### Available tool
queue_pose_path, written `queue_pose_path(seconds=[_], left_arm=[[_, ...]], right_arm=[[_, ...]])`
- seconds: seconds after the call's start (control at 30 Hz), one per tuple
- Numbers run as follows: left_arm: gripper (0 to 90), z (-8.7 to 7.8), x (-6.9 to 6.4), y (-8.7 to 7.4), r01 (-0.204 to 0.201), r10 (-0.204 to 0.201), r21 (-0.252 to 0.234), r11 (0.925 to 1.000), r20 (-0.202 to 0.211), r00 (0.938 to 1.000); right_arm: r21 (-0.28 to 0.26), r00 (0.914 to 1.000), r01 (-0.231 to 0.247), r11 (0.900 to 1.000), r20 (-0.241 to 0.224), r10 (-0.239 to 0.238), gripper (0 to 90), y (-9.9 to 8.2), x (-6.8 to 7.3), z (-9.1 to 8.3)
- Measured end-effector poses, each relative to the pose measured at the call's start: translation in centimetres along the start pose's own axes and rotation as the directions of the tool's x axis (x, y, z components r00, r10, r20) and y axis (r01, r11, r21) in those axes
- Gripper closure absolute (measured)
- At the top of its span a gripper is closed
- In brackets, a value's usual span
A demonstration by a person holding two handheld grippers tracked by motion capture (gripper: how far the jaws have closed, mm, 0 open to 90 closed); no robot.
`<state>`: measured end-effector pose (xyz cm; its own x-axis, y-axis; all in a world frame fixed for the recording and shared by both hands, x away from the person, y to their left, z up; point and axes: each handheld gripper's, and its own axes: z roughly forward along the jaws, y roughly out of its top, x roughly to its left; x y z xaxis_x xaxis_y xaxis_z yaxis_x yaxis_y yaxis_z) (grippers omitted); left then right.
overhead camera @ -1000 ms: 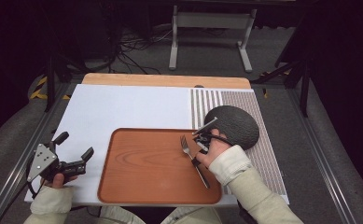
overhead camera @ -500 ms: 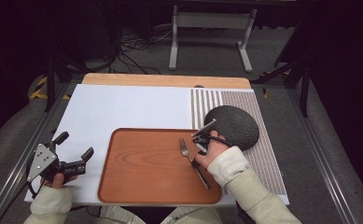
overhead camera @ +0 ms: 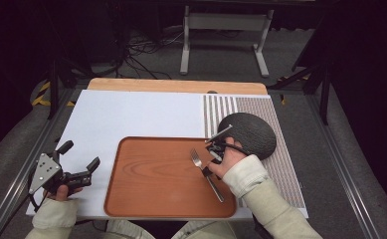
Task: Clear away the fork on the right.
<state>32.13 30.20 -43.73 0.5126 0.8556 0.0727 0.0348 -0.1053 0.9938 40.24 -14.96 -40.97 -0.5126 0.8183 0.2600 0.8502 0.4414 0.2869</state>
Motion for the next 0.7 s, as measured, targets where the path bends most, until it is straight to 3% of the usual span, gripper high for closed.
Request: queue_pose_path(seconds=[0.07,0.1,0.17,0.23,0.27,0.3,0.33,0.4,0.53,0.63,0.7], left_arm=[[0.5,0.0,0.0,0.0,0.0,0.0,-0.001,1.0,0.0,1.0],[0.5,0.0,0.0,0.0,0.0,0.0,-0.001,1.0,0.0,1.0],[0.5,0.0,0.0,0.0,0.0,0.0,0.0,1.0,0.0,1.0],[0.5,0.0,0.0,0.0,0.0,0.0,0.0,1.0,0.0,1.0],[0.5,0.0,0.0,0.0,0.0,0.0,0.0,1.0,0.0,1.0],[0.5,0.0,0.0,0.0,0.0,0.0,0.0,1.0,0.0,1.0],[0.5,0.0,0.0,0.0,0.0,0.0,-0.001,1.0,0.001,1.0],[0.5,0.0,0.0,0.0,0.0,0.0,-0.001,1.0,0.0,1.0],[0.5,0.0,0.0,0.0,0.0,0.0,0.0,1.0,0.001,1.0],[0.5,0.0,0.0,0.0,0.0,0.0,-0.001,1.0,0.002,1.0],[0.5,0.0,0.0,0.0,0.0,0.0,-0.001,1.0,0.002,1.0]], right_arm=[[-0.06,0.9997,0.02,0.998,-0.012,-0.02,44.2,0.1,0.0,-0.1],[-0.103,0.9983,0.056,0.9931,-0.013,-0.057,37.3,0.2,0.1,-0.1],[-0.143,0.9911,0.128,0.9814,-0.016,-0.132,29.7,0.4,0.1,-0.2],[-0.185,0.9756,0.217,0.9585,0.004,-0.22,26.4,0.6,0.4,-0.4],[-0.196,0.9703,0.238,0.9513,0.004,-0.242,24.7,0.6,0.4,-0.4],[-0.196,0.9703,0.238,0.9513,0.004,-0.242,24.7,0.6,0.4,-0.4],[-0.219,0.9587,0.279,0.935,0.008,-0.284,24.0,0.7,0.5,-0.4],[-0.24,0.9258,0.373,0.8962,0.032,-0.377,30.7,0.9,0.6,-0.4],[-0.277,0.8789,0.465,0.8406,0.033,-0.476,48.8,1.1,0.5,-0.2],[-0.304,0.8572,0.498,0.812,0.033,-0.514,61.3,1.2,0.4,-0.1],[-0.32,0.8392,0.526,0.7875,0.047,-0.542,69.1,1.2,0.4,0.1]])
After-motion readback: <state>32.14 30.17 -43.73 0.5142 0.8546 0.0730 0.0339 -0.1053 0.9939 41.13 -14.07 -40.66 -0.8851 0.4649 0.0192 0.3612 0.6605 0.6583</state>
